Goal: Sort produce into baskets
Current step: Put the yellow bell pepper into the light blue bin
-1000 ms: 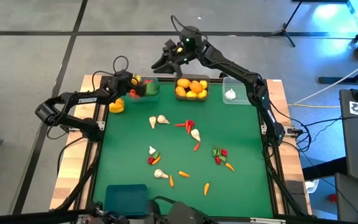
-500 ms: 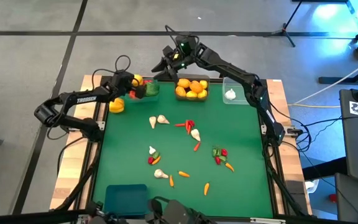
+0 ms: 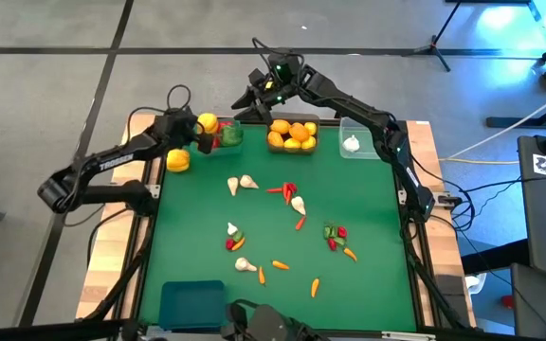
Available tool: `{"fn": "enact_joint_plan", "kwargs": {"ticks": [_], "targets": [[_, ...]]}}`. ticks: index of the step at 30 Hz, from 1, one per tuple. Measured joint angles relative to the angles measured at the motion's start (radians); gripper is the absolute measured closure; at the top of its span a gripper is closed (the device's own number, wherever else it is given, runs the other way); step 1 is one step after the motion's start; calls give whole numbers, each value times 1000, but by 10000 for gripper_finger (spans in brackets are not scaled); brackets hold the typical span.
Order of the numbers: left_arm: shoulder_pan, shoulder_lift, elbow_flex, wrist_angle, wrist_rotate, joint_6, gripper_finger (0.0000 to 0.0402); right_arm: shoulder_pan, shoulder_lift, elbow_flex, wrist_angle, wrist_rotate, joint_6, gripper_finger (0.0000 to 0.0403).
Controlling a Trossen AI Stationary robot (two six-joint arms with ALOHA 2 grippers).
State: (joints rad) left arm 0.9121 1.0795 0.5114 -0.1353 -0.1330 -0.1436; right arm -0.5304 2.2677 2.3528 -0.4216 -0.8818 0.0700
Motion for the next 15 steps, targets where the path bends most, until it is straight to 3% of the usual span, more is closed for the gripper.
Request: {"fn": "enact_joint_plan", "kwargs": {"ticks": [10,15], "targets": [[-105,-272,45,-456,73,61,9,1,0,0,0,-2,2,148],[-113,-308,60,-492,-33,-133,11,1,0,0,-3,-3,2,148]]}}
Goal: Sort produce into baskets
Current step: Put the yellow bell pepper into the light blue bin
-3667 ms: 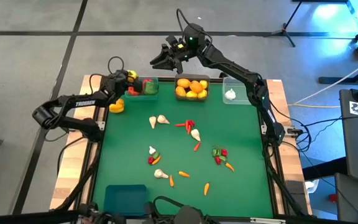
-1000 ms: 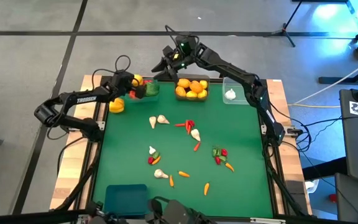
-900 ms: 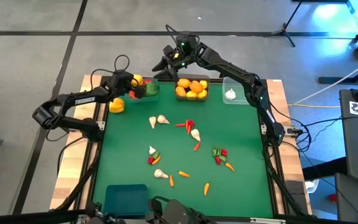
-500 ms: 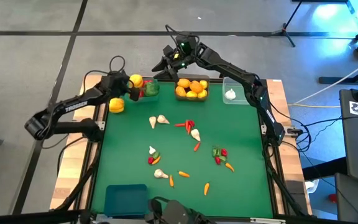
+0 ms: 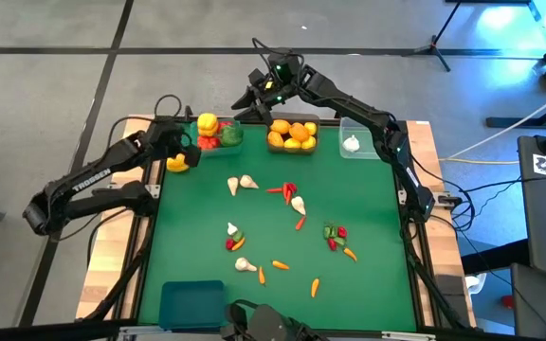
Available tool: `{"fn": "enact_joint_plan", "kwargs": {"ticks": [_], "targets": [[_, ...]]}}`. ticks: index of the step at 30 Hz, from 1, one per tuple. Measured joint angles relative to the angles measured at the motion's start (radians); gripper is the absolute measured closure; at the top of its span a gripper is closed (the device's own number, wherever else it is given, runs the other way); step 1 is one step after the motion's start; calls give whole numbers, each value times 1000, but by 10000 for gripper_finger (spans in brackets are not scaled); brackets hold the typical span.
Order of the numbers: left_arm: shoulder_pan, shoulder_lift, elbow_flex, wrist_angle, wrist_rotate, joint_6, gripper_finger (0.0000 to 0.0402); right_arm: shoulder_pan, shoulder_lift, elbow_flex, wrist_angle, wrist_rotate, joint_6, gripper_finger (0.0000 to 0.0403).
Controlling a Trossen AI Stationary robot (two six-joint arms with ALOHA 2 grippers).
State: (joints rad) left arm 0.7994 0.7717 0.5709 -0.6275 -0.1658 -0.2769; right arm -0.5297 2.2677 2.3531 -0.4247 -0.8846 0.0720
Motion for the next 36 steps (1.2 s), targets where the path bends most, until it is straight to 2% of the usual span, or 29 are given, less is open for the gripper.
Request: {"fn": "enact_joint_plan", "kwargs": {"ticks": [3,7,11,14,18,23,30,36], "targets": [[0,4,-1,-51,-41,-147,11,0,0,0,-2,-1,1,148],[-1,17,-2,-118,-114,-556,11,0,0,0,-5,-2,1,148],[-16,17,0,-128,-217,-729,11,0,0,0,-6,-9,1,148],[-16,17,0,-136,-284,-720,12,0,0,0,-12,-9,1,148],[-14,32,0,-193,-365,-805,12,0,0,0,-30,-10,0,148],[-6,91,-1,-185,-367,-795,12,0,0,0,-54,-27,-26,148],[-8,205,-1,-191,-229,-770,12,0,0,0,-58,-52,-28,148],[-35,217,-1,-208,-106,-756,12,-1,0,0,-58,-70,-28,148]]}}
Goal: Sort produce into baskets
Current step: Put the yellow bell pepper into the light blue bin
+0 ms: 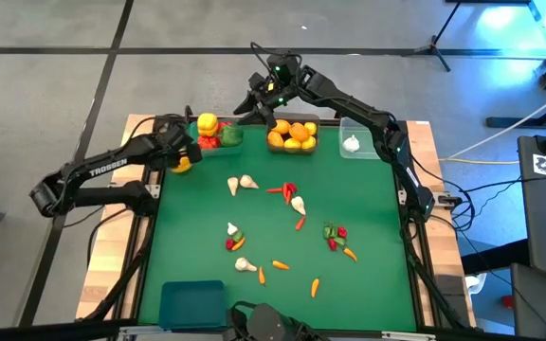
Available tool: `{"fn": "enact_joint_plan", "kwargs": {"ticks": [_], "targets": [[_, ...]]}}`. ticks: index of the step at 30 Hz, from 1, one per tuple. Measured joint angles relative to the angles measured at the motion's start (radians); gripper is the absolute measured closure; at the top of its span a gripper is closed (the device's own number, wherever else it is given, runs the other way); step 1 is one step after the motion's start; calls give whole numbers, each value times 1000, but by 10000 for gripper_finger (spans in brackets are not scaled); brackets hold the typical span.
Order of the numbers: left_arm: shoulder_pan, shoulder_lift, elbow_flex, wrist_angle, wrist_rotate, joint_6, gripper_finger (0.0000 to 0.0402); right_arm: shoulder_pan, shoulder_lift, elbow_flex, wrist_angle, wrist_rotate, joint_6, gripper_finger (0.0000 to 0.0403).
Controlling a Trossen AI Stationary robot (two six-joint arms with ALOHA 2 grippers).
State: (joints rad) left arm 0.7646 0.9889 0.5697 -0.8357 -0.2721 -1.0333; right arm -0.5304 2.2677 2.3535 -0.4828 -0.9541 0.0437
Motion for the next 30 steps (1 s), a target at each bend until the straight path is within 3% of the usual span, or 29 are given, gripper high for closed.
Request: {"fn": "enact_joint_plan", "kwargs": {"ticks": [12,23,30], "targets": [[-146,7,0,1,81,-59,12,0,0,0,1,-1,0,148],[-252,-29,92,-67,3,-119,12,0,0,0,-18,-1,0,148],[-220,-33,127,-215,-87,-111,12,0,0,0,-23,-1,-10,148]]}}
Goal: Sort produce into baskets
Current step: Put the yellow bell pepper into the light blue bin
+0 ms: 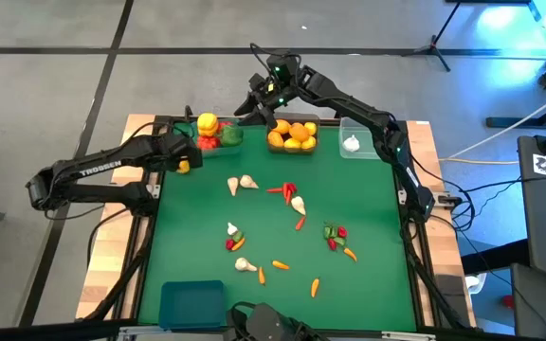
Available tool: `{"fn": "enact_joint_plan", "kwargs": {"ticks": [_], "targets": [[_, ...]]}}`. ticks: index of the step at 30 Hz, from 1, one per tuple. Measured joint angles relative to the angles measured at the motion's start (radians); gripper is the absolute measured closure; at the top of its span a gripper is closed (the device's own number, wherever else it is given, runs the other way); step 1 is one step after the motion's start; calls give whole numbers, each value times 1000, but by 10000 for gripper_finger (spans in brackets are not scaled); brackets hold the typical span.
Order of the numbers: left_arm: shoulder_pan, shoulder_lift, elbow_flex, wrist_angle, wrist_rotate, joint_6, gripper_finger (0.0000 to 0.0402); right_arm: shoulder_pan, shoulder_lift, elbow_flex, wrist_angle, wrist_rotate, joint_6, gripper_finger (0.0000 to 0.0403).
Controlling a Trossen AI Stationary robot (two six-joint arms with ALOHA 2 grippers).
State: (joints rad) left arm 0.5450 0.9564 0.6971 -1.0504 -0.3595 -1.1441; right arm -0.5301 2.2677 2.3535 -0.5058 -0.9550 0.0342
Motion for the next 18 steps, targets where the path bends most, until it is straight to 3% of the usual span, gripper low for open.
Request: {"fn": "enact_joint_plan", "kwargs": {"ticks": [7,18], "targets": [[58,21,-9,19,-118,122,12,0,0,0,1,0,-21,148],[182,99,-107,236,-43,306,12,0,0,0,1,0,-40,148]]}}
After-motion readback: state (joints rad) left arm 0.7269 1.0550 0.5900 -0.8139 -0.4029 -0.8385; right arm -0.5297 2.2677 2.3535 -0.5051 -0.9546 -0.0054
